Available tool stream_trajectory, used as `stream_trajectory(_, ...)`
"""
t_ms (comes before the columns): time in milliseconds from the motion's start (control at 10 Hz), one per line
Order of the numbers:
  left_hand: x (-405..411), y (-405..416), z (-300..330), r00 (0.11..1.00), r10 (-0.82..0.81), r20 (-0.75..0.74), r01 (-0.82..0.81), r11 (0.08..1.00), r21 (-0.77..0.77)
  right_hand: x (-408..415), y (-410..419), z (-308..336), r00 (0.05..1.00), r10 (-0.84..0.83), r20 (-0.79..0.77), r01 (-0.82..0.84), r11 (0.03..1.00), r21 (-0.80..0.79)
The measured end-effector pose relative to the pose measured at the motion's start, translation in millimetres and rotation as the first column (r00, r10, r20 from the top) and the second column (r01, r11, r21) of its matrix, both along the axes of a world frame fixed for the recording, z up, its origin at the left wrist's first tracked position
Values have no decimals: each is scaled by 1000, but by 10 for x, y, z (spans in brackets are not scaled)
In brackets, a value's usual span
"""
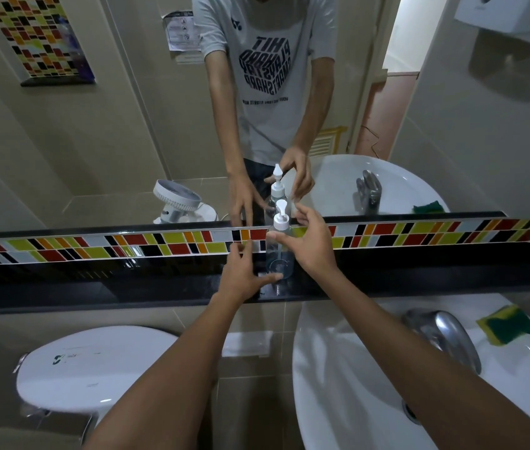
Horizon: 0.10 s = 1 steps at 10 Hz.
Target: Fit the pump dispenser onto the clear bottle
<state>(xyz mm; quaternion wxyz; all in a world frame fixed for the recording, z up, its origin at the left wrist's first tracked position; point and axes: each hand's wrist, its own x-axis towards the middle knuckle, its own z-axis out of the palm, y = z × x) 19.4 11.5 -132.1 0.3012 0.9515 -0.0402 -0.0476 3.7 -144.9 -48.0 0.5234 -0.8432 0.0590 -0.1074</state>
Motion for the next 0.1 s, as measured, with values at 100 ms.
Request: stream_trajectory(100,-138,101,-238,999,25,28,-30,981,194,-306,-164,208,998,-40,55,28,977,210)
